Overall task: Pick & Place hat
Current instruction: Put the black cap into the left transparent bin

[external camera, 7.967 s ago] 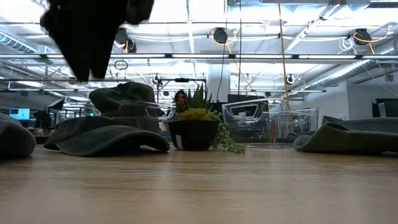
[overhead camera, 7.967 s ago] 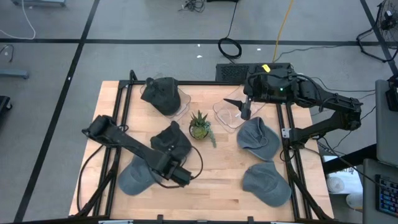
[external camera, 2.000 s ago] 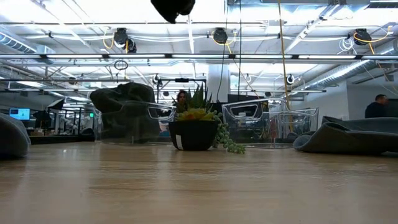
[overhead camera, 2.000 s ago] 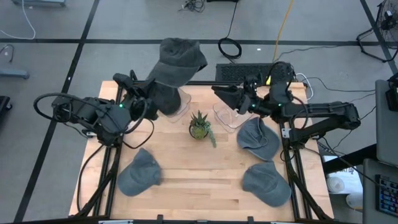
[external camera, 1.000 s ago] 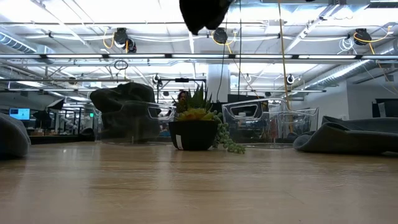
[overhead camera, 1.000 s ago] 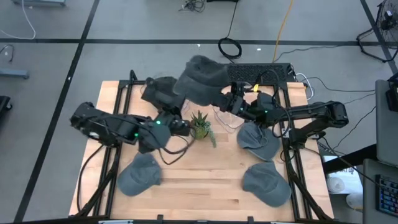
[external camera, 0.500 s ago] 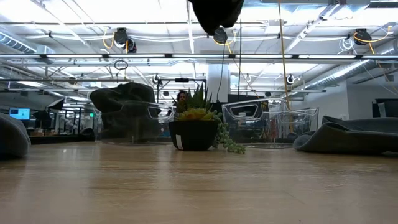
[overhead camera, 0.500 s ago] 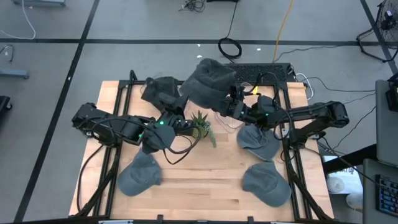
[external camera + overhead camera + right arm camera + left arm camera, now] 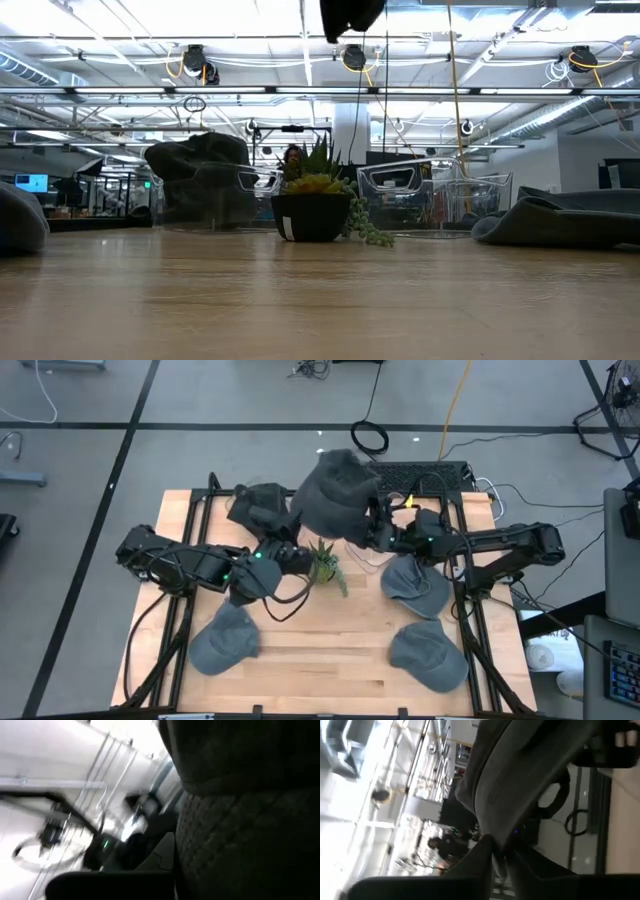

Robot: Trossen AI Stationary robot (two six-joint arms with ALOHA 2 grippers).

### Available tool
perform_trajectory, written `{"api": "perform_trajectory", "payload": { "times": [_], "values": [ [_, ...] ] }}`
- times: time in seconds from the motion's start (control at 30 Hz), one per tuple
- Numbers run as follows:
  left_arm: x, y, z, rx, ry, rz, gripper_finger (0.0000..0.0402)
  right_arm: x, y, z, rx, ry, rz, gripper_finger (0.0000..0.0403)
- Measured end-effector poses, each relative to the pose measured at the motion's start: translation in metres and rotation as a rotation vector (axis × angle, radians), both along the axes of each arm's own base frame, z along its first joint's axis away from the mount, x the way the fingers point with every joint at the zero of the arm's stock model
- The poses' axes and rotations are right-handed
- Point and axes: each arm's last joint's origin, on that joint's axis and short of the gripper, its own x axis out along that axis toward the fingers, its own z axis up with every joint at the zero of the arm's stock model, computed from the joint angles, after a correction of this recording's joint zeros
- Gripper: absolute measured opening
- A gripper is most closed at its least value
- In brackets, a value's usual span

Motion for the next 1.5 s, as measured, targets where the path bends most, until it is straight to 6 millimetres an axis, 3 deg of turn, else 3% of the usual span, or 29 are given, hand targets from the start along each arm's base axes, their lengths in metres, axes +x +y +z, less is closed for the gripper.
{"api": "perform_trajectory", "payload": {
  "times": [0.3, 0.47, 0.8, 1.13, 1.5],
  "values": [
    [-0.018, -0.023, 0.009, -0.209, -0.238, -0.173, 0.0118, -0.040, -0.014, 0.028, -0.139, 0.031, 0.024, 0.0001],
    [-0.021, -0.029, 0.010, -0.461, -0.426, -0.299, 0.0136, -0.060, -0.019, 0.024, -0.212, 0.208, 0.172, 0.0001],
    [-0.037, 0.005, 0.019, -0.970, -0.647, -0.348, 0.0143, -0.073, -0.014, 0.002, -0.265, 0.456, 0.509, 0.0000],
    [-0.041, 0.038, 0.017, -1.324, -0.586, -0.367, 0.0148, -0.070, -0.002, -0.015, -0.247, 0.580, 0.696, 0.0000],
    [-0.041, 0.081, 0.020, -1.552, -0.521, -0.433, 0.0250, -0.052, 0.038, -0.037, -0.258, 0.678, 0.837, 0.0000]
  ]
}}
